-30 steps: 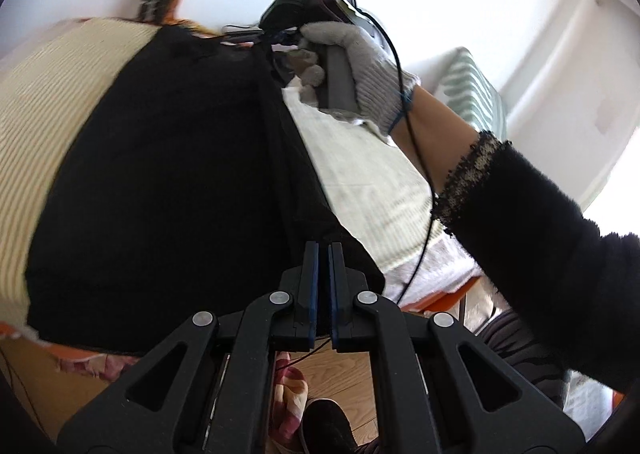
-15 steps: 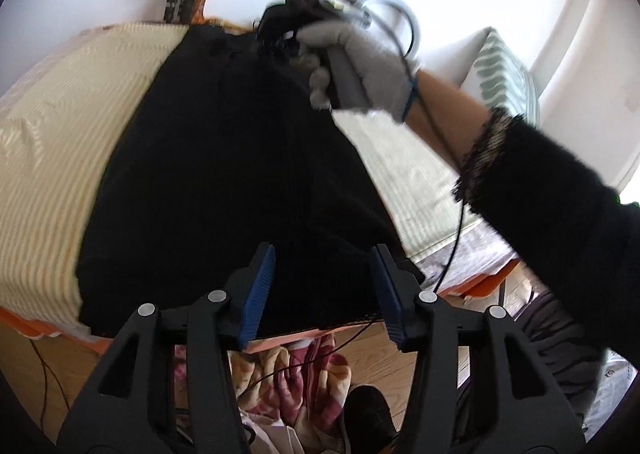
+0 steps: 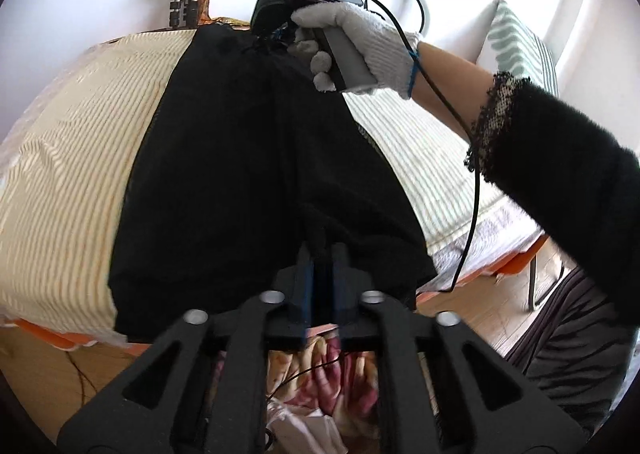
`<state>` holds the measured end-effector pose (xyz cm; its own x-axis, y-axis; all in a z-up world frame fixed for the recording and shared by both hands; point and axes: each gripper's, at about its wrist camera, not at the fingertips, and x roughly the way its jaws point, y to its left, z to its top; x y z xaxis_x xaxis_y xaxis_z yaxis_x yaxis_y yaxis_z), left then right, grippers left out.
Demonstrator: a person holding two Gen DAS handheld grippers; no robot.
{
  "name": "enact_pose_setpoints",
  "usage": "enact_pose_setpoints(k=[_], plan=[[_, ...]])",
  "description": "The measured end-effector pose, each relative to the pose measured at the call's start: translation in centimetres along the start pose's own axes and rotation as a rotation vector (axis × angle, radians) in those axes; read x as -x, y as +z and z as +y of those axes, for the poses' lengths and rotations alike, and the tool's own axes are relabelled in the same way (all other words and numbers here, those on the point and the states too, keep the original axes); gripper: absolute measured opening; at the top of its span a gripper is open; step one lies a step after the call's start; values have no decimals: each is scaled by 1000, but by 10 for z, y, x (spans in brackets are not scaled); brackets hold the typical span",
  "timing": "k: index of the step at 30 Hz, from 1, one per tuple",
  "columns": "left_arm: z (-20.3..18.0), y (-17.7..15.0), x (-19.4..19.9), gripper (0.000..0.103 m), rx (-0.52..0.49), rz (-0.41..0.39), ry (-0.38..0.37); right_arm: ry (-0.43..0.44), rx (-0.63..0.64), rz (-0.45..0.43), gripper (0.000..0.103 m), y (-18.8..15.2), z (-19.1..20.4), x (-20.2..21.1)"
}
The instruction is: Fold small clothes
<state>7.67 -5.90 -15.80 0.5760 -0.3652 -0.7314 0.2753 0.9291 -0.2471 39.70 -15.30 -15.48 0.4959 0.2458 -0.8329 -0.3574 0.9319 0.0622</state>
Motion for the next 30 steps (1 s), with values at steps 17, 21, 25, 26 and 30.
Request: enact_pose_setpoints(k=[17, 21, 25, 26, 30], plan=[[108, 72, 53, 31, 94, -203, 92, 208, -371, -73, 33, -13, -139, 61], [129, 72, 35, 31, 185, -160, 56, 217, -358, -40, 33, -8, -131, 32], [129, 73, 37, 31, 149, -172, 83, 133, -274, 16, 21, -4, -114, 12], [130, 73, 37, 31, 143, -175, 86, 125, -257, 34, 10, -4, -112, 8], [133, 72, 39, 31, 151, -176, 74, 193, -243, -3, 0, 10, -105, 22]])
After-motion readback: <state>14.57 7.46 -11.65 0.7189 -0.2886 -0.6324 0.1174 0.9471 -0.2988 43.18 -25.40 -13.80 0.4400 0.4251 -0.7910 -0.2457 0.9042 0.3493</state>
